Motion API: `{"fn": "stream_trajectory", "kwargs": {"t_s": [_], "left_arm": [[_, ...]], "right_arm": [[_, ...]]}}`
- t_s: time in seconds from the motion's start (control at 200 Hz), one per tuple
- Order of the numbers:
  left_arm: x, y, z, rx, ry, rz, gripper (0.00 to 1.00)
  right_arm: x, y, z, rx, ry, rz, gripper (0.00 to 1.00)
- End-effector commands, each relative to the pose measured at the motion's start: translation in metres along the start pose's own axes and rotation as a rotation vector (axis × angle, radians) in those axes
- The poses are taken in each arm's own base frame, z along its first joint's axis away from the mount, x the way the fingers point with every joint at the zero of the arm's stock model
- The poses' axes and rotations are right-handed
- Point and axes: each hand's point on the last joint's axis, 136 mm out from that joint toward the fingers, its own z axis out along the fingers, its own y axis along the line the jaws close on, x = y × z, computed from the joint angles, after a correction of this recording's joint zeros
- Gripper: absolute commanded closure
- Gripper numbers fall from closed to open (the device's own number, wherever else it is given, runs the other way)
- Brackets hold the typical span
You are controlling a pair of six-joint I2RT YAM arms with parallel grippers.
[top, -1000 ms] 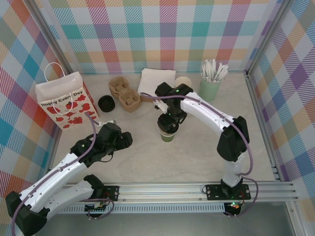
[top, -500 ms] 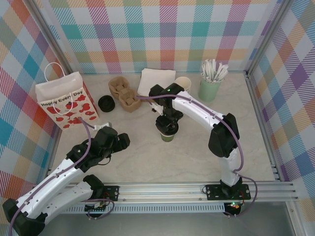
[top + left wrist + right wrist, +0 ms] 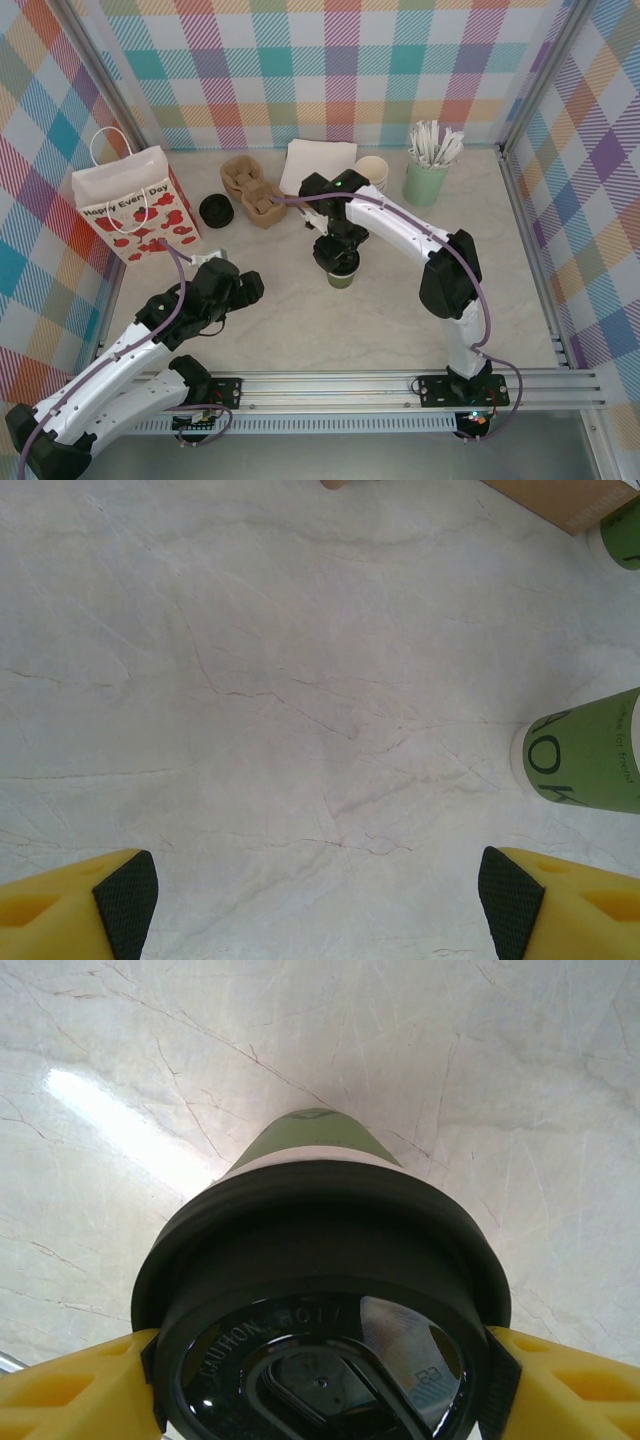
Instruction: Pack the takeout coffee
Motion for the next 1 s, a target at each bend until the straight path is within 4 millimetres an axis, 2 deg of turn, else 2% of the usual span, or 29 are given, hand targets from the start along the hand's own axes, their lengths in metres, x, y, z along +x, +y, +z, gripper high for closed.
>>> {"fn": "stream_trajectory", "kwargs": {"t_s": [0.0, 0.39, 0.535, 0.795, 0.995], "left_arm": [[0.002, 0.003, 0.002, -0.013, -0.006, -0.010, 0.14], [0.001, 0.002, 0.003, -0.009, -0.004, -0.010, 0.14], [0.001, 0.001, 0.003, -0.009, -0.005, -0.010, 0.14], [0.001, 0.000, 0.003, -0.006, -0.005, -0.007, 0.13], [0.001, 0.000, 0.003, -0.007, -0.003, -0.006, 0.13]], "right_arm": [[0.000, 0.008, 0.004, -0.023, 0.025, -0.028, 0.25], [0.006, 0.005, 0.013, -0.004, 0.070, -0.022, 0.23], [0.006, 0.004, 0.011, 0.001, 0.068, -0.019, 0.20], [0.006, -0.004, 0.007, 0.050, 0.067, -0.017, 0.19], [0.005, 0.002, 0.009, 0.015, 0.066, -0.013, 0.16]]}}
